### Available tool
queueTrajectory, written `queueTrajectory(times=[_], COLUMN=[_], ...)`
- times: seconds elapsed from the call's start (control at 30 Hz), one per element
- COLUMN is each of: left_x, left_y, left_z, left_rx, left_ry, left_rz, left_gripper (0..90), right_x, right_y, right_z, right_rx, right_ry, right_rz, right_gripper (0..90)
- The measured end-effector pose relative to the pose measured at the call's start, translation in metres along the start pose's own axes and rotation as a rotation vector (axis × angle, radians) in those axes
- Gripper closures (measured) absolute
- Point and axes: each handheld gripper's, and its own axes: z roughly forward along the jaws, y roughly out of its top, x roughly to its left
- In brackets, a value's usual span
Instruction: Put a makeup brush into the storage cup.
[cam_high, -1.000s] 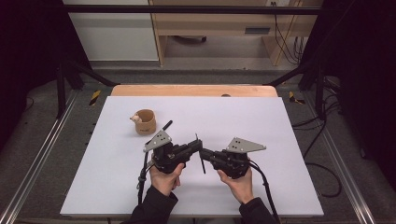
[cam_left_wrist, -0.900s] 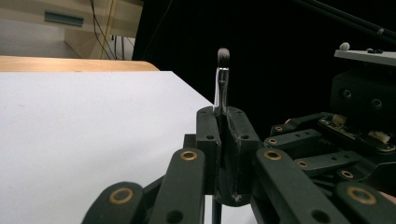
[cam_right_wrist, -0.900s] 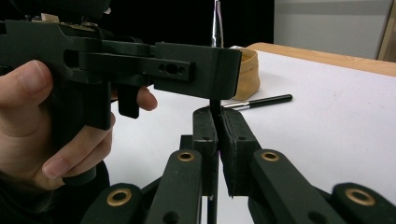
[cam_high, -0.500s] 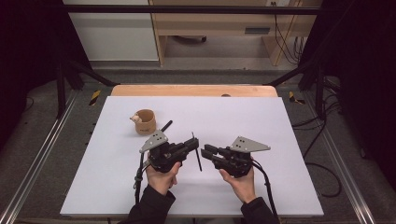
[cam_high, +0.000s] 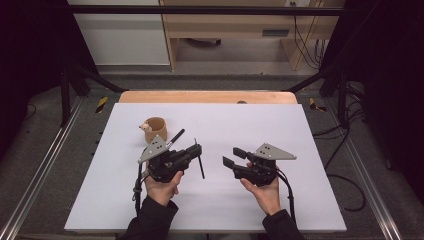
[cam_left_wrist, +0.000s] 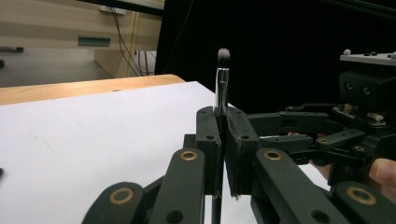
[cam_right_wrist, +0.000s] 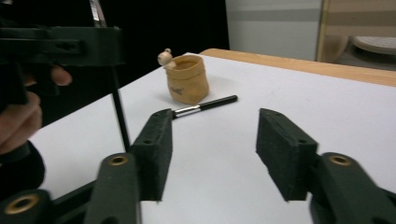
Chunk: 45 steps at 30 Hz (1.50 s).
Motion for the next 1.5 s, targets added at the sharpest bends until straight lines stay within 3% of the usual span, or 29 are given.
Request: queueTrajectory(times=[0.13,0.4,0.83,1.5], left_x=[0.004,0.016,0.031,0.049], left_y=[0.002,0.002,0.003,0.009], left_z=[-0.007,-0.021,-0.036,-0.051], left_rx=[-0.002,0.0,0.005,0.003], left_ry=[0.019,0.057,0.119,0.171], left_rz=[0.011,0.025,0.036,0.023], left_gripper=[84.5,84.5,84.5,84.4], right_x=[-0.006,-0.015,-0.03,-0.054], right_y=[-0.002,-0.005,-0.012,-0.027], right_z=[-0.002,-0.006,-0.022,-0.05], right_rx=[0.004,0.04,0.073,0.107], right_ry=[-0.054,-0.113,-0.16,-0.223], right_rz=[0.003,0.002,-0.011,-0.008], right_gripper=[34.4,23.3,16.6,12.3])
